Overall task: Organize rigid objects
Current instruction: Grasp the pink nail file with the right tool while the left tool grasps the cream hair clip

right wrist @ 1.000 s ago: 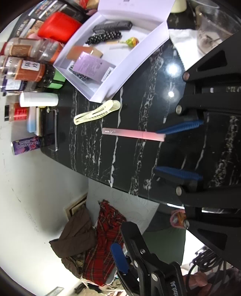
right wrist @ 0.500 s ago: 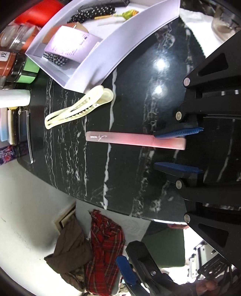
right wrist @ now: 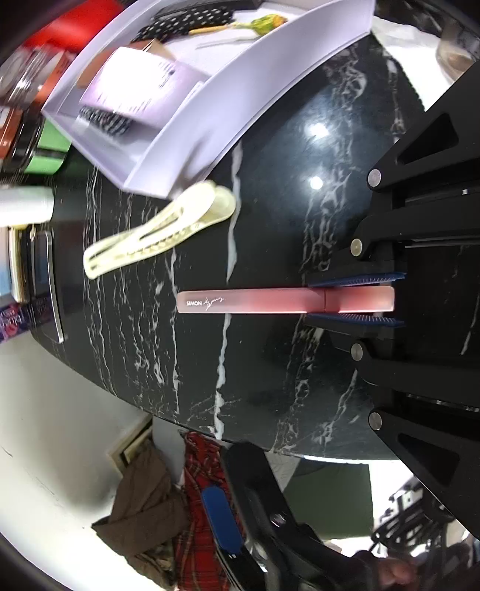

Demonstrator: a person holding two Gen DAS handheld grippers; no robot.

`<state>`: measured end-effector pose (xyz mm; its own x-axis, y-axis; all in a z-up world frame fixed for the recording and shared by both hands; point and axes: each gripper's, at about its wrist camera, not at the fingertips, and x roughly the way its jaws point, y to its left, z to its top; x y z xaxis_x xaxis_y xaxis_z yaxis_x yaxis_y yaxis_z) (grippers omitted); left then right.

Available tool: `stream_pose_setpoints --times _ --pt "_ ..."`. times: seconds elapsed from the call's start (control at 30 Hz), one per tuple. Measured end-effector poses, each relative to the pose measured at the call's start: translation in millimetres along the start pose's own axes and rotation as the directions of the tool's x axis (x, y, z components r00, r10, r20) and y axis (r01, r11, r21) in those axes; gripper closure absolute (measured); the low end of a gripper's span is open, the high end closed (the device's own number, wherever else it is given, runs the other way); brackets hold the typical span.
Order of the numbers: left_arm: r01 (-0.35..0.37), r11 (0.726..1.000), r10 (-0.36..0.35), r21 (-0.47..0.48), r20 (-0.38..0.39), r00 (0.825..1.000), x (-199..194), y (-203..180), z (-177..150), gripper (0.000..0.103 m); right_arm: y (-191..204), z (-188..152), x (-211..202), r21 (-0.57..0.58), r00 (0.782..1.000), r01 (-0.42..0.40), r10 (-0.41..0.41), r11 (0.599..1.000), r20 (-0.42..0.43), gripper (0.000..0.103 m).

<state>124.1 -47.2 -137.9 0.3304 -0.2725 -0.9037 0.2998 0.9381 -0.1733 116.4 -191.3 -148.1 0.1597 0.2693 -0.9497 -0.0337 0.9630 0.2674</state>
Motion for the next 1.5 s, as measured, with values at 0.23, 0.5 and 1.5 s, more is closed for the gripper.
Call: stream_pose_setpoints --times 0.23,0.5,1.5 --pt "0.064 0.998 -0.064 0.016 -0.011 0.998 17.1 -22.5 12.9 0.018 -25.9 -19.6 -22.7 0.055 1.000 0.026 -0.026 0.998 -0.003 0.089" --pt "0.124 0.992 -0.123 0.039 -0.027 0.992 42.3 -58.5 30.7 0.018 -60.1 -42.8 -31.4 0.134 0.999 0.039 -0.036 0.990 -0.031 0.089" --pt "0.018 1.000 -0.015 0.024 -0.090 0.996 87.3 -45.6 54.5 0.018 -88.8 -23.6 -48.4 0.177 1.000 0.015 -0.011 0.984 -0.025 0.089"
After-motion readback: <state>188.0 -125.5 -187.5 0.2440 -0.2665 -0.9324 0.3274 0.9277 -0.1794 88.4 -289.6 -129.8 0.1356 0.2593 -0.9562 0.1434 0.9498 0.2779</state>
